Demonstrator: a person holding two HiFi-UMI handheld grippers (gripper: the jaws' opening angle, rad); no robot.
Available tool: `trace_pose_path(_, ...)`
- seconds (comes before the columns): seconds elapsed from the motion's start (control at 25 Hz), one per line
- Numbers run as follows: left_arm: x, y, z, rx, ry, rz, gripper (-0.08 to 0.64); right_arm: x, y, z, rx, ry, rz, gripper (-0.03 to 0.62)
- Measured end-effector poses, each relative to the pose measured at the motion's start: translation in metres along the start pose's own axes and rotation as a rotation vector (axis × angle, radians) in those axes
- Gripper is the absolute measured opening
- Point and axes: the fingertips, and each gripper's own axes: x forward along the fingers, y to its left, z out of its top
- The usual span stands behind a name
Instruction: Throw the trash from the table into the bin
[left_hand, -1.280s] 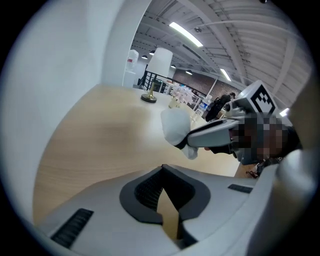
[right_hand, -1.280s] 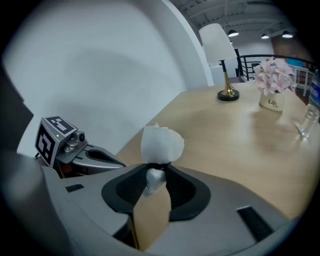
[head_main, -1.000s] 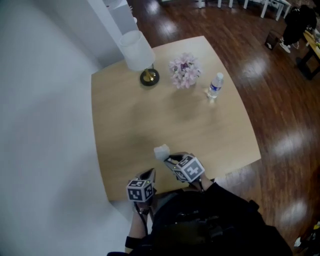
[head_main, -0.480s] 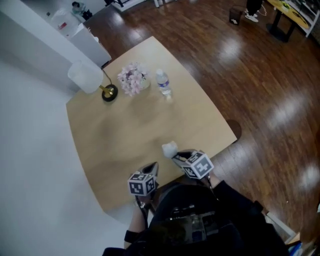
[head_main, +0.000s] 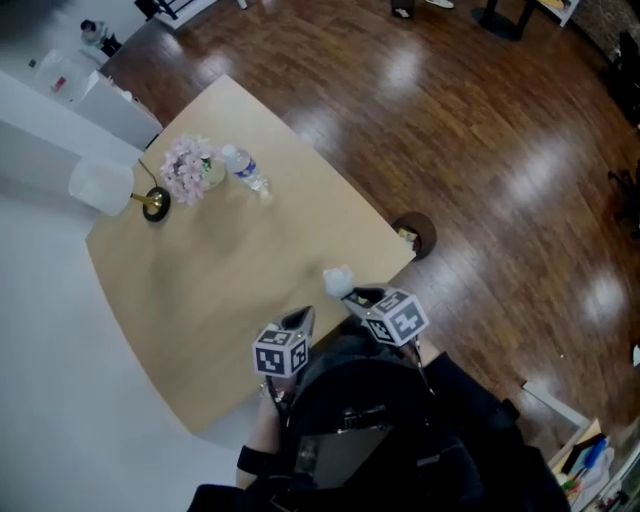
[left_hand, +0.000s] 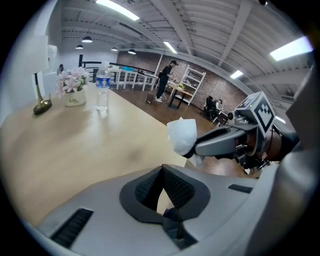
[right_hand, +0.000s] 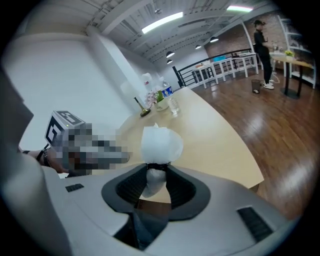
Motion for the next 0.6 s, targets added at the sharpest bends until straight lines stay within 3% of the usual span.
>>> trace_pose_path(0.16,0.018,-0.022,0.015,0.068,0.008,-0.081,0.003,-0.020,-0.015,-0.001,0.059,-0.025,-0.079,0.132)
trace_pose_path(0.4,0.055,-0.083,0.029,0.143,0.025,-0.188,0.003,-0.066,-0.044,-0.016,0.053,-0.028,-0.133,0.132)
trace_pose_path(0.6,0.073,-0.105,0.033,0.195,0.041,-0.224,0.003,-0.069,-0.067,-0.020,0.088,-0.046,-0.122,0.132)
